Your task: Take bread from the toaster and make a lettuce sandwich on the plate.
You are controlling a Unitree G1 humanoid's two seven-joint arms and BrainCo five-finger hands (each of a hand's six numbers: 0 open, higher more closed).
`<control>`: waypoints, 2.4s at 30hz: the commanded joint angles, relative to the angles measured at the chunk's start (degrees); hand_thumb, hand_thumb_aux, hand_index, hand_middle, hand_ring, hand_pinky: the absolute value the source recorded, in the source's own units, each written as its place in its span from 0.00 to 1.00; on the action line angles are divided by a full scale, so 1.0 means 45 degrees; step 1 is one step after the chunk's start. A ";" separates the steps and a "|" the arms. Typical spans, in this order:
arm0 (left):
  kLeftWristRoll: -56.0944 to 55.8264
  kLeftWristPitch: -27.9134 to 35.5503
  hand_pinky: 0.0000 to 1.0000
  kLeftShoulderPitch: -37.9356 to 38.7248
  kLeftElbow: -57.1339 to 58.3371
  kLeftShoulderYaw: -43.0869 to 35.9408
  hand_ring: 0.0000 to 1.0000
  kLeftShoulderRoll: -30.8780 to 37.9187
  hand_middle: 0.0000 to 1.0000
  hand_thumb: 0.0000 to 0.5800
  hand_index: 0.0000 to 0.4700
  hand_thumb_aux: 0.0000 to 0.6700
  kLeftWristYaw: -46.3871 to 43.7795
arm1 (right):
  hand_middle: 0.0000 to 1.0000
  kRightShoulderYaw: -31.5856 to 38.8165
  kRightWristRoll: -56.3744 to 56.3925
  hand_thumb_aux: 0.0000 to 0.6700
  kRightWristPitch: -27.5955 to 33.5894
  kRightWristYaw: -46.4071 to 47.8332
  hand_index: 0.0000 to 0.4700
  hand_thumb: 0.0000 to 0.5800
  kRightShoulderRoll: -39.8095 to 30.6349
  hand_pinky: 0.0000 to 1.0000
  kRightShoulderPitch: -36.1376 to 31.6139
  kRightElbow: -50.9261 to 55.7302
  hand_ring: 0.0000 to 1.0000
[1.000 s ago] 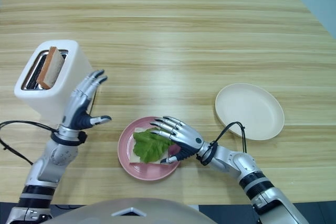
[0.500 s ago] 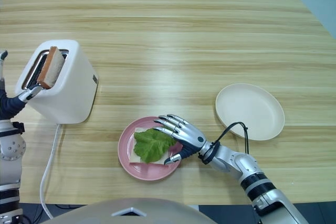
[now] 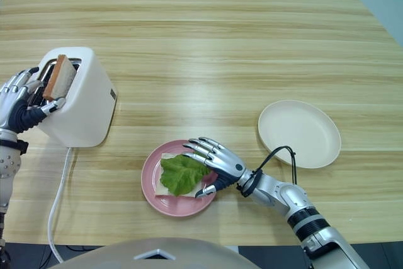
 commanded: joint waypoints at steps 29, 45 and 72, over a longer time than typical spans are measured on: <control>-0.7846 -0.5300 1.00 -0.0847 -0.2104 -0.3439 1.00 -0.3543 1.00 1.00 1.00 1.00 0.2229 | 0.00 -0.1143 0.0593 0.00 0.0279 -0.3694 0.00 0.00 0.0734 0.00 0.0451 -0.0435 0.00; -1.0103 -0.3152 1.00 0.1343 -0.0740 -0.7262 1.00 -0.5077 1.00 1.00 1.00 1.00 -0.4775 | 0.00 -0.2686 0.5500 0.00 -0.3456 0.0970 0.00 0.00 -0.0302 0.00 0.1849 -0.1965 0.00; -0.6463 -0.3985 1.00 0.0076 0.2691 -0.6970 1.00 -0.5570 1.00 1.00 1.00 1.00 -0.4592 | 0.00 0.0070 0.3581 0.00 -0.2368 0.6942 0.00 0.00 0.0637 0.00 0.1004 0.1529 0.00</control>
